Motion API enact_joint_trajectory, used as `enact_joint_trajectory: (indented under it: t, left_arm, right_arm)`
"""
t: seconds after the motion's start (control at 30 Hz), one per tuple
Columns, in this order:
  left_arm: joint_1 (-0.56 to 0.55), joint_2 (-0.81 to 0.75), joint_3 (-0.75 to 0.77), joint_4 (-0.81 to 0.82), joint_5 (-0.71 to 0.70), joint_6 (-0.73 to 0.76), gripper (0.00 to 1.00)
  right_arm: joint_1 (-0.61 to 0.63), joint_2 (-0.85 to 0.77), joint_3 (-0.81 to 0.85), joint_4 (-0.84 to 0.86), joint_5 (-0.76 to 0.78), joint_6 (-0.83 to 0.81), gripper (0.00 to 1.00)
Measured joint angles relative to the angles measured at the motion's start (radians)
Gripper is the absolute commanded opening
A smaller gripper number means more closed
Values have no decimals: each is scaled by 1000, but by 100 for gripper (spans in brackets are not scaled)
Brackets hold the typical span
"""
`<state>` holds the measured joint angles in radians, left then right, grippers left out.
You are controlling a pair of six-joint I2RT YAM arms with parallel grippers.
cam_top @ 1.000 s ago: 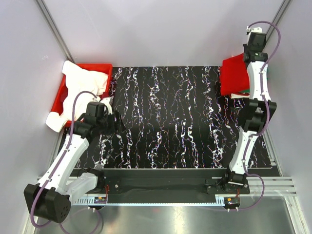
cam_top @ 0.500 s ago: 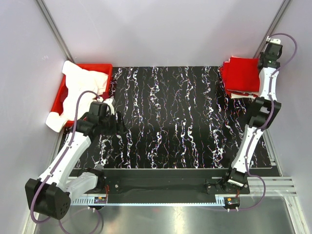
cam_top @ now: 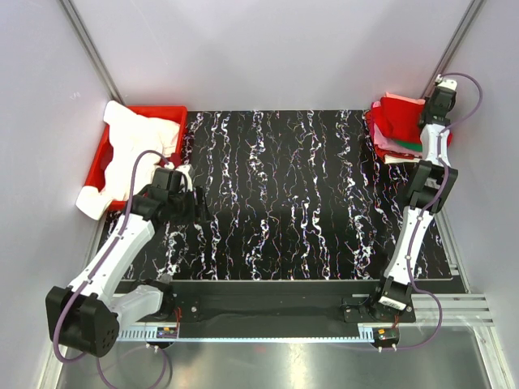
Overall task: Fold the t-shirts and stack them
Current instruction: Neatly place the folded tshirt to the corner
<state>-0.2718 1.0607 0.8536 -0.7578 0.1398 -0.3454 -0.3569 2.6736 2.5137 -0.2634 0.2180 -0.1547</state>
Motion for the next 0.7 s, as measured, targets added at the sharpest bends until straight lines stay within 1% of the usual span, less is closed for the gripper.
enact_joint_trajectory:
  t: [0.03, 0.17, 0.23, 0.27, 0.33, 0.4, 0.43, 0.57, 0.7]
  left_arm:
    - [0, 2, 0, 0, -1, 0, 68]
    - [0, 2, 0, 0, -3, -1, 68]
    - [0, 2, 0, 0, -3, -2, 68]
    - [0, 2, 0, 0, -3, -2, 68]
    - [0, 2, 0, 0, -3, -2, 68]
    - [0, 0, 0, 0, -3, -2, 68]
    - [0, -2, 0, 0, -3, -2, 68]
    - [0, -24, 0, 0, -8, -2, 68]
    - [0, -61, 0, 1, -14, -3, 69]
  right_arm:
    - [0, 1, 0, 12, -1, 9, 24]
    - [-3, 2, -1, 42, -1, 52, 53]
    - [-5, 1, -6, 61, -1, 64, 57]
    - [-7, -4, -14, 67, 0, 72, 63]
    - [-10, -20, -41, 71, -1, 87, 66]
    - [-10, -48, -72, 71, -2, 104, 71]
    - [-10, -70, -91, 68, -2, 111, 73]
    - [-10, -185, -154, 48, -2, 143, 81]
    - [-10, -360, -211, 41, -4, 198, 87]
